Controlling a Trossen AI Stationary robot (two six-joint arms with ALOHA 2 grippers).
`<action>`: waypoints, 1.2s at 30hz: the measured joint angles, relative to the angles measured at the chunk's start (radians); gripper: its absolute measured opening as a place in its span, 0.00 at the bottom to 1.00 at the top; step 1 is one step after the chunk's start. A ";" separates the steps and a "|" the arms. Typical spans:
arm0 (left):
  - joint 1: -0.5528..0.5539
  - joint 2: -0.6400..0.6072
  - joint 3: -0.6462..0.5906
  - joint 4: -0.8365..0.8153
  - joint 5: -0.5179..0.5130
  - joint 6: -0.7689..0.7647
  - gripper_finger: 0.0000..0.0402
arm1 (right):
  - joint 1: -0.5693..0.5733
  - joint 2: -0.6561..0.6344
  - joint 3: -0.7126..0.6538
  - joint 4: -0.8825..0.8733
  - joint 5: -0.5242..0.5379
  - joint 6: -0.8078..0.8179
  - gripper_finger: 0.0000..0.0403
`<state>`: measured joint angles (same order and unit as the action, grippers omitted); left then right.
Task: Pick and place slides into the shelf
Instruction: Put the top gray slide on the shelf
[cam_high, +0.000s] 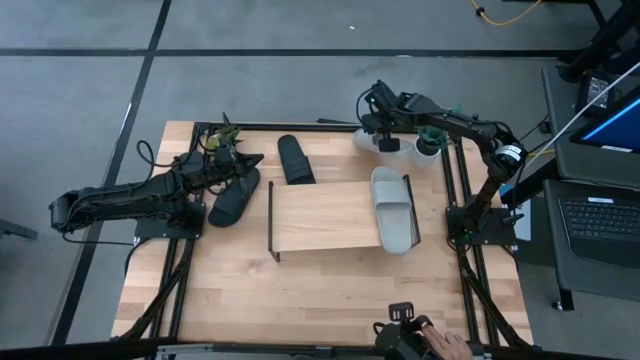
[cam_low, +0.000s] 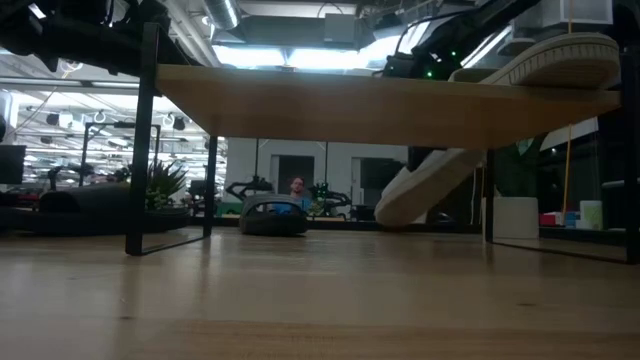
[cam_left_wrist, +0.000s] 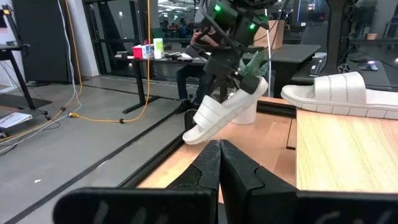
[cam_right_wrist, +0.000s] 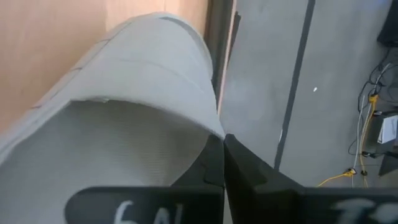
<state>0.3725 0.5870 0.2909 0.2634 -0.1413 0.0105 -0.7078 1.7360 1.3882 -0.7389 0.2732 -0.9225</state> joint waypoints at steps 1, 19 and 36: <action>0.000 0.000 0.000 0.000 0.000 0.000 0.00 | 0.000 -0.001 0.008 -0.003 0.001 -0.001 0.00; 0.000 0.000 0.000 0.000 0.000 0.000 0.00 | -0.001 -0.005 0.300 -0.034 0.006 0.002 0.00; 0.000 0.000 0.000 0.050 0.000 0.000 0.00 | 0.049 -0.005 0.741 -0.381 0.153 0.243 0.00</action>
<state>0.3725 0.5869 0.2912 0.3133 -0.1413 0.0105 -0.6593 1.7313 2.1290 -1.1198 0.4262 -0.6792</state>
